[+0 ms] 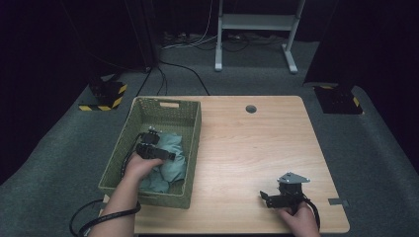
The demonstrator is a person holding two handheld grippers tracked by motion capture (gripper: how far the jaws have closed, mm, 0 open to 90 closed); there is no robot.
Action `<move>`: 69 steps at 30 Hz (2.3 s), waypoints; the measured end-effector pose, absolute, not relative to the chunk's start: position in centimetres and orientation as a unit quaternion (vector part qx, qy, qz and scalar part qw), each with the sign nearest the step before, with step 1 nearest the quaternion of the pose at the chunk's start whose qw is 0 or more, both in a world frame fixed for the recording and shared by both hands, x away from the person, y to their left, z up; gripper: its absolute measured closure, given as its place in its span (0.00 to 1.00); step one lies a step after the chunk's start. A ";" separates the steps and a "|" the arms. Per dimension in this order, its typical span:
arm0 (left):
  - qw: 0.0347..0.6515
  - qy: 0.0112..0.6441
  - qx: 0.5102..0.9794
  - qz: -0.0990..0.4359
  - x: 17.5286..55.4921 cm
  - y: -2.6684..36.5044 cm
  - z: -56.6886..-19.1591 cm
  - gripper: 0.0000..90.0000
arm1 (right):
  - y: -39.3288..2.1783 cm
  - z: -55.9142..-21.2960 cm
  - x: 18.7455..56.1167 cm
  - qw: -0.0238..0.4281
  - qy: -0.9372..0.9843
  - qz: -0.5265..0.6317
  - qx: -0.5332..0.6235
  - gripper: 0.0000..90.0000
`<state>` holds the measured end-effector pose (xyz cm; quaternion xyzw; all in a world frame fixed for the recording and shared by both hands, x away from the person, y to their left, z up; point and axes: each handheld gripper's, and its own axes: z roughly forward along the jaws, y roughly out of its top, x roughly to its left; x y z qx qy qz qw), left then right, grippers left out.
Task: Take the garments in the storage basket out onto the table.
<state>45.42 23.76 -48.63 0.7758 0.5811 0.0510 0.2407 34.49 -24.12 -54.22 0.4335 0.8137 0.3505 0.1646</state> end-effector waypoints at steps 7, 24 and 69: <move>0.226 0.589 0.775 0.038 45.6 23.8 -49.2 0.01 | -24.2 -54.2 34.5 0.162 0.814 0.352 0.432 0.00; 0.217 0.579 0.786 0.004 45.4 23.3 -50.0 0.13 | -24.1 -54.2 34.4 0.163 0.815 0.351 0.431 0.00; 0.346 0.476 0.772 0.239 41.6 22.6 -41.1 0.54 | -24.3 -54.2 34.5 0.156 0.811 0.359 0.434 0.00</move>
